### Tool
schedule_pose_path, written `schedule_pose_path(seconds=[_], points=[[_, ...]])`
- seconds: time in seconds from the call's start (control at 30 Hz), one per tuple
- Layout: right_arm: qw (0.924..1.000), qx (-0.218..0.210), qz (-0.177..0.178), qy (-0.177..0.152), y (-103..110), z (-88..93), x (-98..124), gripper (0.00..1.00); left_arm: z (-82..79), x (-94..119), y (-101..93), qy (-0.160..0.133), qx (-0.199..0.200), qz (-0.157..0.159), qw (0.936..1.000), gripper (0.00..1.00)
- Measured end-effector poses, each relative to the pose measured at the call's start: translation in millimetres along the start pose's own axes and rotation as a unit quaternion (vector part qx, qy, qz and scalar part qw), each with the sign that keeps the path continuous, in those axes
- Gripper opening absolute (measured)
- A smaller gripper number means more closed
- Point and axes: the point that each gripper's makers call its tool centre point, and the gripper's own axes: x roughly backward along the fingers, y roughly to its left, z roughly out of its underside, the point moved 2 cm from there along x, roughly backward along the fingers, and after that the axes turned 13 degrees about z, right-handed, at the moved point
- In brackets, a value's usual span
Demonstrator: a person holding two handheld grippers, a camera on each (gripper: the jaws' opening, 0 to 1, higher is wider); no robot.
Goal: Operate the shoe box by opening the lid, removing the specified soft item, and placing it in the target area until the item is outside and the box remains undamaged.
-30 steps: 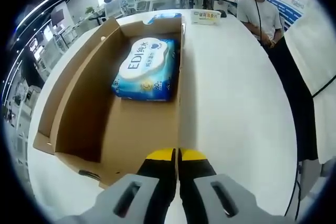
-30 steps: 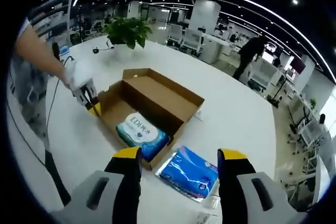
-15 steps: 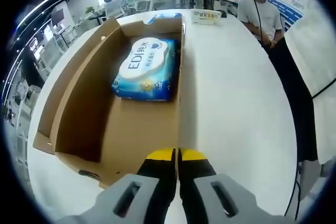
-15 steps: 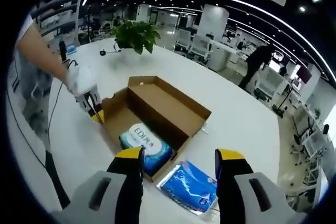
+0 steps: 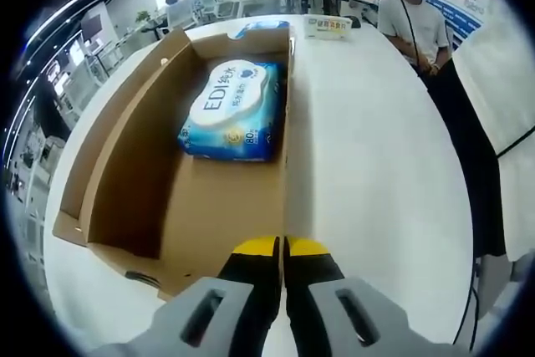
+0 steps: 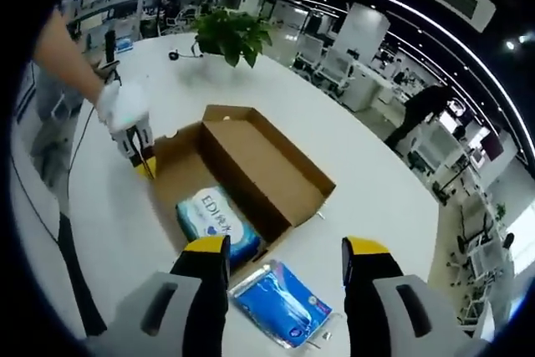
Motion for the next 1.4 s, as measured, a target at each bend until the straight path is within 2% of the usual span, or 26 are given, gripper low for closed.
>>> schedule_pose_path(seconds=[0.1,0.17,0.2,0.33,0.47,0.73,0.8,0.87,1.07,1.17,1.3,1.4], points=[[0.9999,0.007,-0.008,0.01,2,1.5,-4,0.57,0.6,0,0.6,0.0,-0.001,0.0,1.0,0.0],[0.9997,0.01,-0.011,0.018,4,1.9,-6,0.66,0.5,0,0.4,0.0,-0.001,0.0,1.0,0.0],[0.9997,0.012,-0.012,0.017,5,1.3,-7,0.67,0.4,0,0.2,0.0,-0.001,0.0,1.0,0.0],[0.9997,0.013,-0.018,0.012,9,-1.7,-7,0.66,0.7,0,0.0,0.0,-0.002,0.0,1.0,0.0],[0.9995,0.013,-0.025,0.016,16,-1.0,-10,0.58,1.2,0,0.2,0.0,-0.002,0.0,1.0,0.0],[0.999,0.012,-0.04,0.012,30,-3.3,-22,0.59,0.8,0,0.4,0.0,-0.001,-0.002,1.0,0.0],[0.9976,0.044,-0.053,0.011,36,-3.5,-27,0.6,0.7,0,0.5,0.0,-0.002,-0.001,1.0,0.0],[0.9972,0.054,-0.05,0.014,37,-3.5,-34,0.61,1.0,0,1.2,0.0,0.001,0.0,1.0,0.0],[0.9968,0.057,-0.054,0.016,41,-3.9,-41,0.6,0.4,0,0.5,0.0,0.002,0.0,1.0,0.0],[0.9955,0.064,-0.068,0.013,49,-6.2,-44,0.6,0.1,0,0.2,0.0,-0.001,-0.001,1.0,0.0],[0.9918,0.096,-0.081,0.021,61,-3.0,-51,0.6,0.0,1,0.8,0.0,0.003,0.001,1.0,0.0],[0.9914,0.099,-0.083,0.021,62,-2.7,-52,0.6,0.4,0,1.3,0.0,0.004,0.0,1.0,0.0]])
